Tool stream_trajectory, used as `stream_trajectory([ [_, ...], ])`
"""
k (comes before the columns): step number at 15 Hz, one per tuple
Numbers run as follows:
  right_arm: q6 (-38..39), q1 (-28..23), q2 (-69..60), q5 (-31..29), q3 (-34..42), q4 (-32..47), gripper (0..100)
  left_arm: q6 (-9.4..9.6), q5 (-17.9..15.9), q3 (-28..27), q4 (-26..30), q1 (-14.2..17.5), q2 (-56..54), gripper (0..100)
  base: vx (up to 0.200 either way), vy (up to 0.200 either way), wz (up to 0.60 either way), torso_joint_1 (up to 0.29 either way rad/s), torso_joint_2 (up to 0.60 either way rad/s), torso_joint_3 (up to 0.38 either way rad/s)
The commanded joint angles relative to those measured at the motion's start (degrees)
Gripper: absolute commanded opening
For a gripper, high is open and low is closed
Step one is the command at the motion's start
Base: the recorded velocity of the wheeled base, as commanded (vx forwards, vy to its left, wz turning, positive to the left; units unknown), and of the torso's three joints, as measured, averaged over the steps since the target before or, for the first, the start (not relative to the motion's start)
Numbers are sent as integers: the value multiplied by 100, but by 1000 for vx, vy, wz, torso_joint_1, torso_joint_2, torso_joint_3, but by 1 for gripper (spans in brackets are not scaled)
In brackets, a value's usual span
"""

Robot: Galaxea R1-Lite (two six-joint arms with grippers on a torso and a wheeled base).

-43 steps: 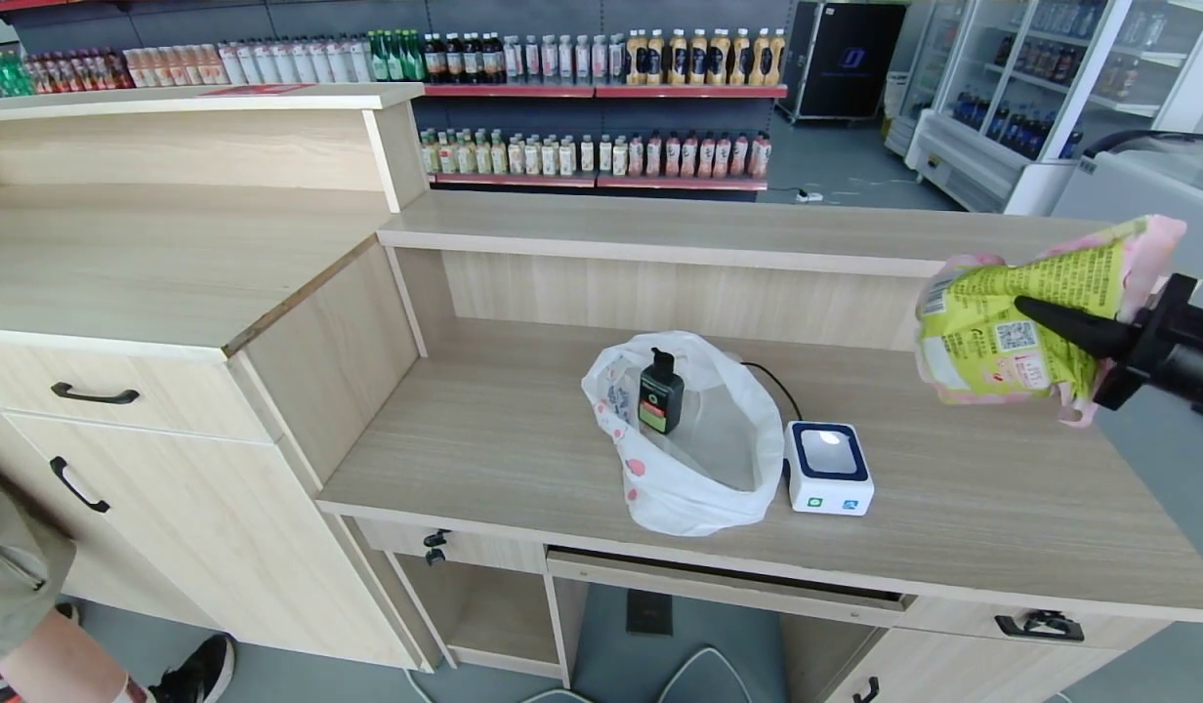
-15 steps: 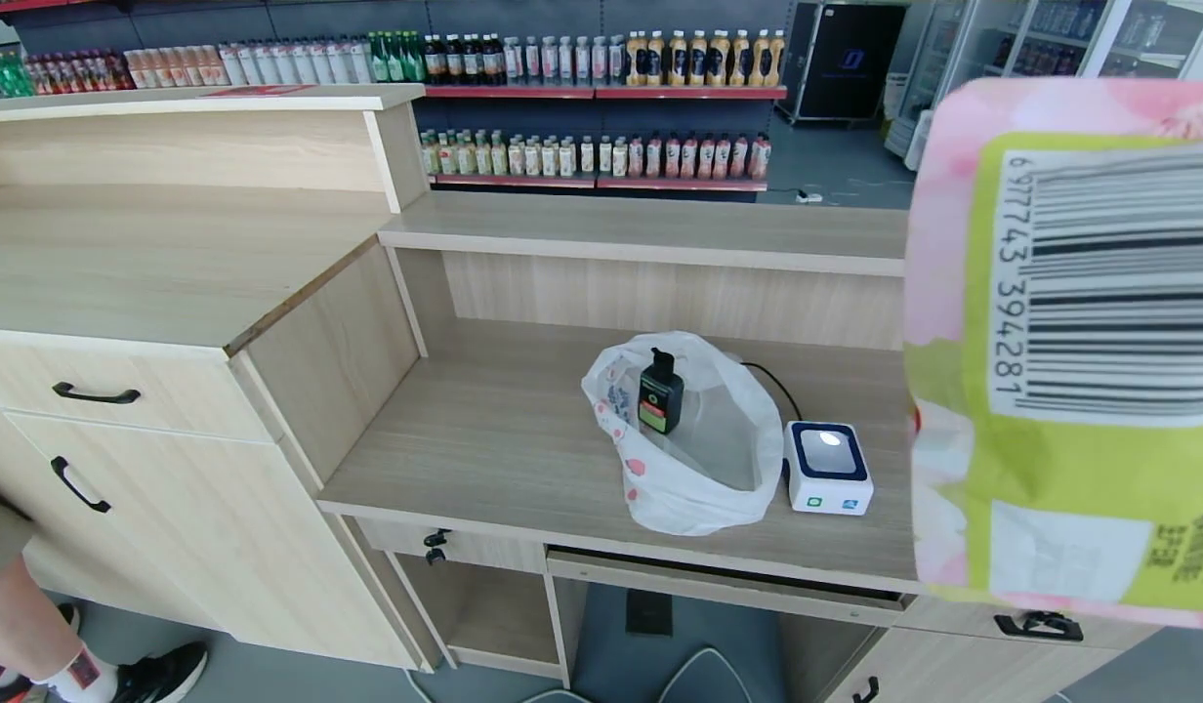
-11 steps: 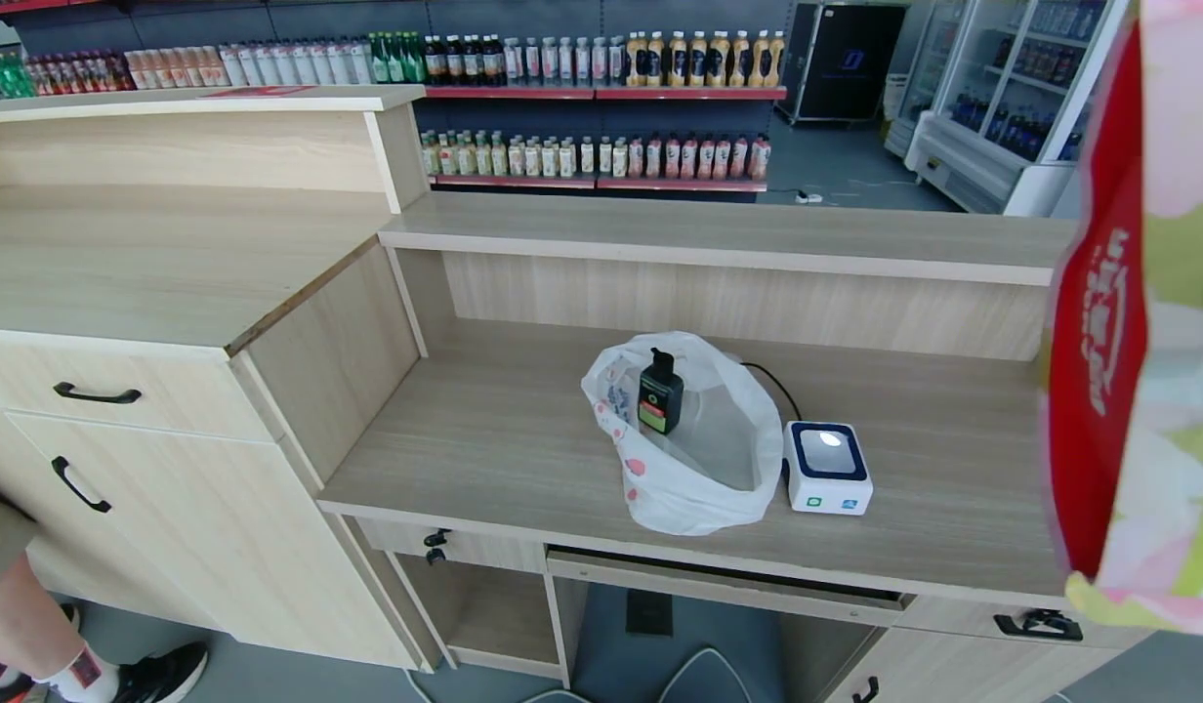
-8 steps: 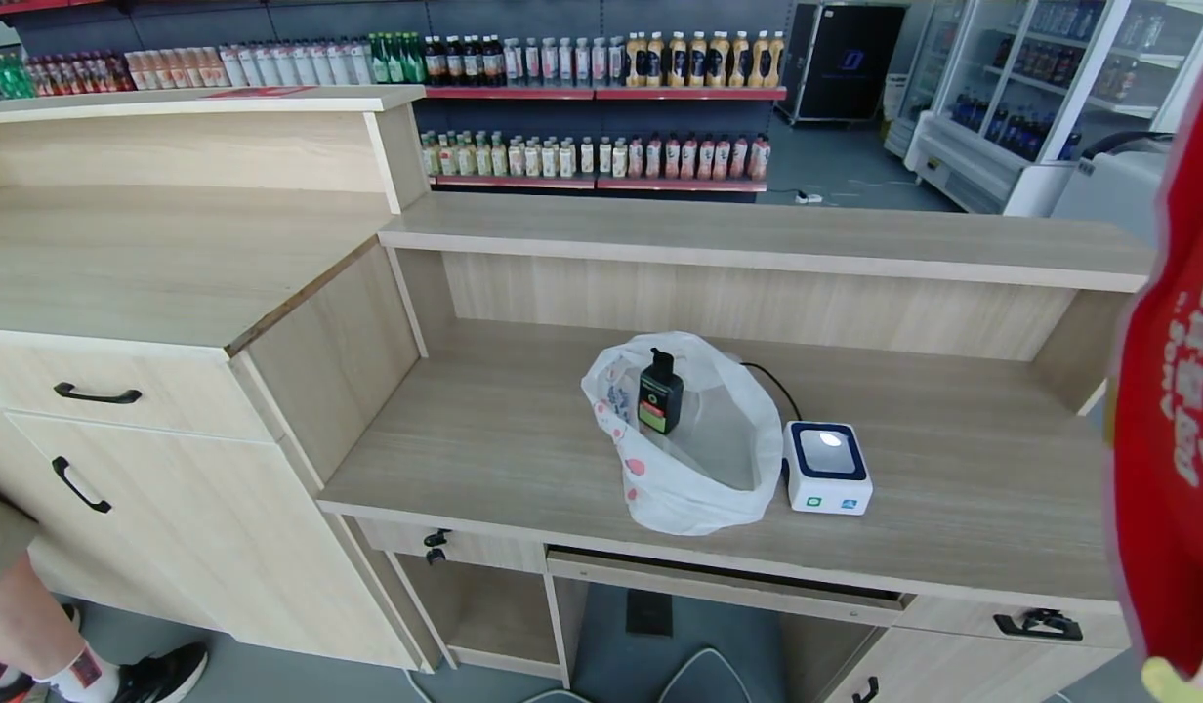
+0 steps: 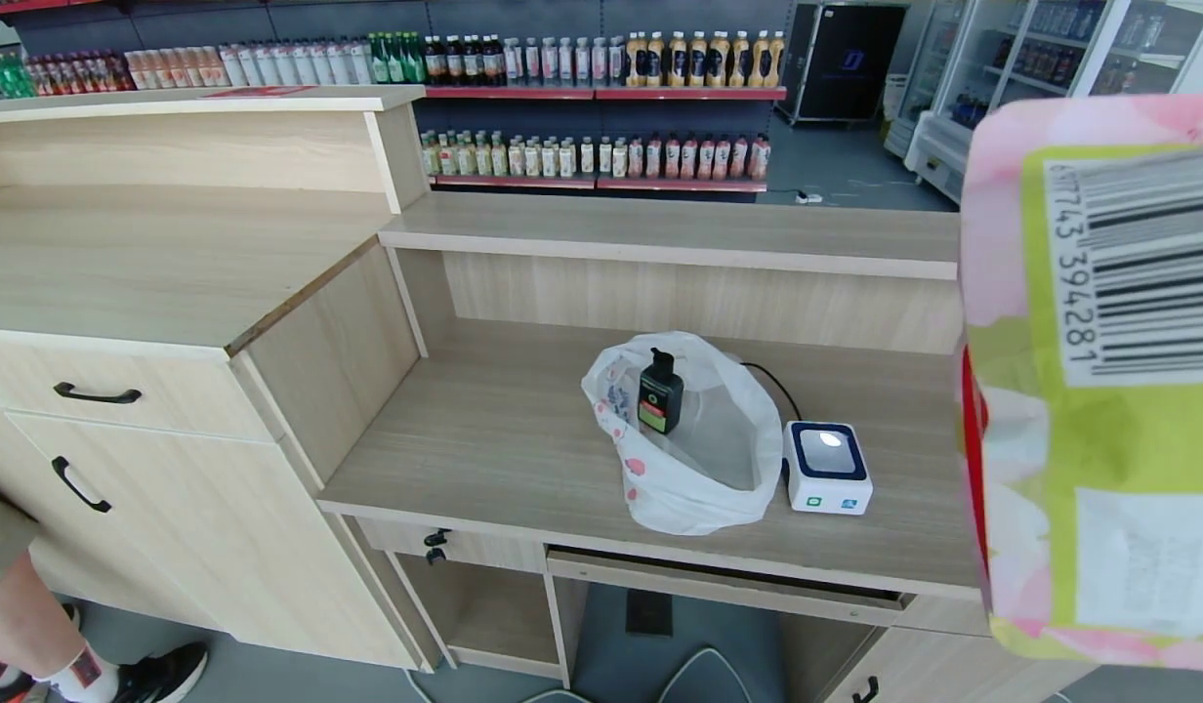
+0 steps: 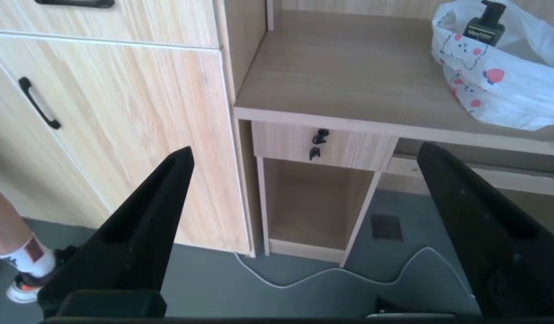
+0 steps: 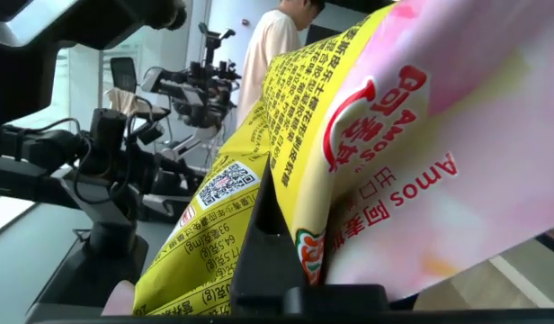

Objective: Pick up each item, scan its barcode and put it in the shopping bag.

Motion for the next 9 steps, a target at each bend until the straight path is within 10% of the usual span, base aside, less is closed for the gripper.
stream_trajectory([
  [1,57,-4,367,20,-7,-21,0,0,1,0,-1,1,-2,100,0,0,0,0,0,0],
  [9,593,-4,490,20,-33,-170,0,0,1,0,-1,1,-2,100,0,0,0,0,0,0],
])
